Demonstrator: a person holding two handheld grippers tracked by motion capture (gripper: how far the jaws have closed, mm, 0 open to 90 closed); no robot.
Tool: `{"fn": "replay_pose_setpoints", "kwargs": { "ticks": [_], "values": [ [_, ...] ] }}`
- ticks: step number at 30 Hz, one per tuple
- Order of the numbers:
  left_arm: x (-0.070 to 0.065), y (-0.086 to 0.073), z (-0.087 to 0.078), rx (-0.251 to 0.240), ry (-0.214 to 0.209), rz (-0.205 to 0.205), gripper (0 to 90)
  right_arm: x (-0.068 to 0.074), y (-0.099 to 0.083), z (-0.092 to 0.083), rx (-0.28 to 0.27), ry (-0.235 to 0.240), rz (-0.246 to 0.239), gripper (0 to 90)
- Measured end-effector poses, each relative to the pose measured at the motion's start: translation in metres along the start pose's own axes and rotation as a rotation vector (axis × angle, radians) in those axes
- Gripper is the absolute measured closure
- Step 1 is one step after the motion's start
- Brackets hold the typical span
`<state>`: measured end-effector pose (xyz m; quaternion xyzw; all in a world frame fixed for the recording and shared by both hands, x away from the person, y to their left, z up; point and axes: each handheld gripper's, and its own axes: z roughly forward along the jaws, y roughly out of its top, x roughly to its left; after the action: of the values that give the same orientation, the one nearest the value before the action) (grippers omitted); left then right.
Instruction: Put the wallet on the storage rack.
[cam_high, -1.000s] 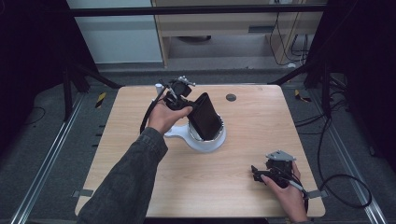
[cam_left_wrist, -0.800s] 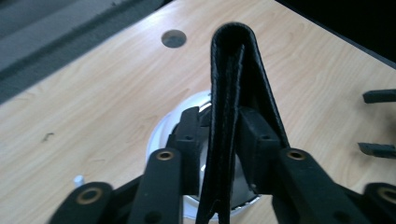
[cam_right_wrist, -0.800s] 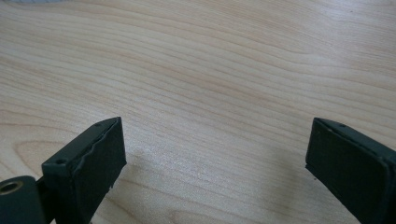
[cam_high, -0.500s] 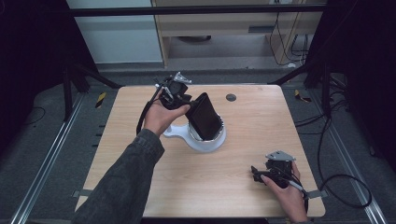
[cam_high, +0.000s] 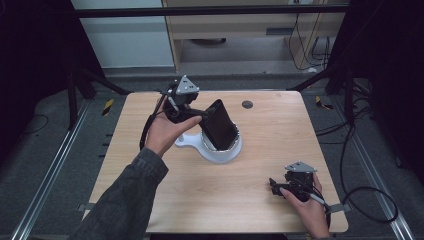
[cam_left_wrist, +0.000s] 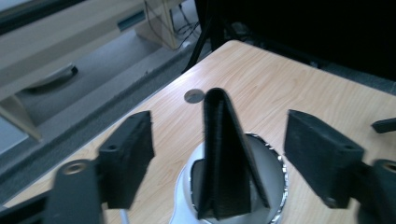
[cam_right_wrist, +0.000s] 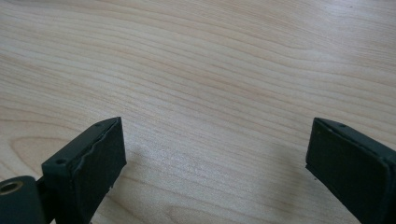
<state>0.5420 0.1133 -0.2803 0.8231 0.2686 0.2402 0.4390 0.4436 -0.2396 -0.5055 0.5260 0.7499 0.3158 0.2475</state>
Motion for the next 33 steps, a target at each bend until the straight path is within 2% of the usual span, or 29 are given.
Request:
{"fn": "replay_pose_setpoints", "kwargs": {
  "ticks": [3, 4, 6, 8, 9, 10, 11, 12, 14, 15, 16, 18, 20, 21, 24, 26, 28, 33],
  "values": [
    [-0.007, -0.006, -0.006, -0.009, -0.003, 0.009, 12.9, 0.000, 0.000, 0.000, 0.000, -0.001, -0.002, 5.0],
    [-0.014, -0.013, -0.012, -0.033, -0.016, 0.002, 11.1, 0.000, 0.000, 0.000, 0.000, -0.002, -0.011, 5.0],
    [-0.022, -0.023, -0.019, -0.049, -0.028, 0.007, 7.8, 0.001, 0.000, 0.000, 0.001, 0.000, -0.013, 5.0],
    [-0.028, -0.033, -0.025, -0.057, -0.037, 0.003, 6.4, 0.002, 0.000, 0.000, 0.004, 0.001, -0.007, 4.9],
    [-0.028, -0.033, -0.025, -0.057, -0.037, 0.003, 4.9, 0.002, 0.000, 0.000, 0.004, 0.001, -0.007, 4.9],
    [-0.034, -0.043, -0.029, -0.062, -0.054, -0.005, 4.5, 0.001, -0.001, 0.000, 0.005, -0.002, -0.015, 4.9],
    [-0.034, -0.043, -0.029, -0.062, -0.054, -0.005, 4.4, 0.001, -0.001, 0.000, 0.005, -0.003, -0.014, 4.9],
    [-0.039, -0.055, -0.032, -0.055, -0.070, -0.005, 4.0, 0.001, -0.001, 0.000, 0.005, -0.004, -0.013, 4.9],
    [-0.045, -0.068, -0.032, -0.040, -0.080, -0.005, 3.1, 0.001, -0.001, 0.001, 0.006, -0.005, -0.015, 4.8],
    [-0.045, -0.068, -0.032, -0.040, -0.080, -0.005, 3.2, 0.001, -0.001, 0.001, 0.007, -0.005, -0.017, 4.7],
    [-0.049, -0.082, -0.031, -0.024, -0.092, -0.010, 3.2, 0.001, -0.001, 0.001, 0.011, -0.003, -0.016, 4.7],
    [-0.053, -0.095, -0.030, -0.010, -0.103, -0.017, 3.2, 0.002, -0.002, 0.002, 0.015, -0.002, -0.020, 4.7],
    [-0.054, -0.102, -0.029, 0.001, -0.107, -0.020, 3.2, 0.001, -0.002, 0.003, 0.017, -0.001, -0.021, 4.7],
    [-0.056, -0.114, -0.027, 0.013, -0.119, -0.031, 3.2, 0.002, -0.002, 0.003, 0.019, 0.000, -0.017, 4.4],
    [-0.056, -0.132, -0.022, 0.035, -0.131, -0.050, 3.2, 0.002, -0.002, 0.003, 0.018, 0.001, -0.017, 4.0],
    [-0.056, -0.139, -0.020, 0.044, -0.131, -0.055, 3.3, 0.001, -0.002, 0.003, 0.019, 0.003, -0.015, 3.2],
    [-0.056, -0.155, -0.014, 0.078, -0.118, -0.053, 3.5, 0.001, -0.002, 0.004, 0.015, 0.004, -0.020, 3.1],
    [-0.051, -0.177, -0.008, 0.124, -0.102, -0.076, 4.0, 0.001, -0.003, 0.005, 0.016, 0.017, 0.011, 2.8]
  ]
}}
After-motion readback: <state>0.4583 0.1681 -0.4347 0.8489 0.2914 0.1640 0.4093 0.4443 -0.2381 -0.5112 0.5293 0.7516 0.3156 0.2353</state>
